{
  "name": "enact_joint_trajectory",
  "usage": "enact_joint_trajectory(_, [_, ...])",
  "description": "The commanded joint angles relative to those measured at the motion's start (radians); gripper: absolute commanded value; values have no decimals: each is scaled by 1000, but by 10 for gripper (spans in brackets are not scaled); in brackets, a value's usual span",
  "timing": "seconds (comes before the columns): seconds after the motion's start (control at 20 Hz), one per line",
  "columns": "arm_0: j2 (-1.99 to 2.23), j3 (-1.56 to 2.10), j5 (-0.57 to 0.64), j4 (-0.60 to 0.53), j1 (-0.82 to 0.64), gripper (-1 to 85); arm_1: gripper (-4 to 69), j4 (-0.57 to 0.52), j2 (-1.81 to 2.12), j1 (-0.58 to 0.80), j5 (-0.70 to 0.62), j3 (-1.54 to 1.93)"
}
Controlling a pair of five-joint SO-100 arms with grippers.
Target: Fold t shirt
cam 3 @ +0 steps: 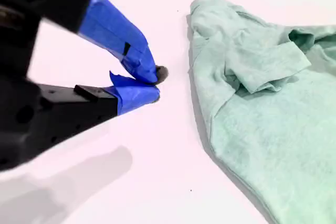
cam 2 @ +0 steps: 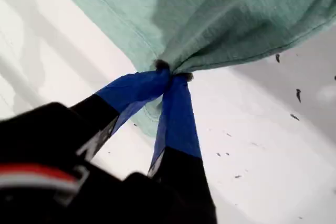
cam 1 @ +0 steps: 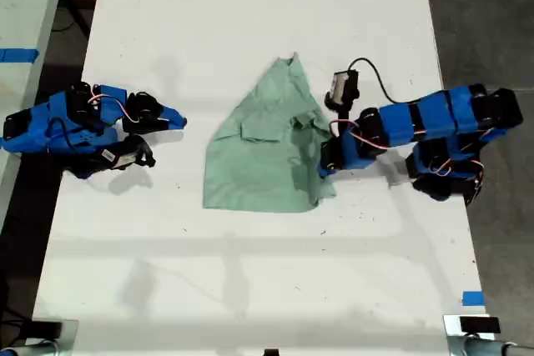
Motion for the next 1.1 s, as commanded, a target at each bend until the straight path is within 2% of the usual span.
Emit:
enact_joint_trajectory(0.0, [8, 43, 5, 3, 8, -2, -11, 35, -183, 17, -80, -302])
enact_joint_trajectory(0.25, [8, 43, 5, 3, 12, -2, -10, 138, -759, 28, -209, -976])
enact_joint_trajectory(0.35, [8, 43, 6, 3, 12, -2, -10, 123, -862, 34, -224, -1069])
enact_joint_trajectory(0.4, [8, 43, 6, 3, 12, -2, 5, 114, -867, 34, -222, -1060])
enact_joint_trajectory(0.45, [8, 43, 6, 3, 12, -2, 52, 114, -867, 32, -222, -1055])
enact_joint_trajectory(0.6, [8, 43, 8, 3, 11, -2, 225, 160, -830, 26, -215, -1057])
enact_joint_trajectory(0.7, [8, 43, 8, 3, 11, -2, 272, 204, -776, 26, -209, -1046])
enact_joint_trajectory(0.85, [8, 43, 8, 3, 12, -2, 290, 314, -626, 41, -198, -962])
enact_joint_trajectory(1.05, [8, 43, 8, 3, 11, -2, 252, 354, -318, 72, -149, -624])
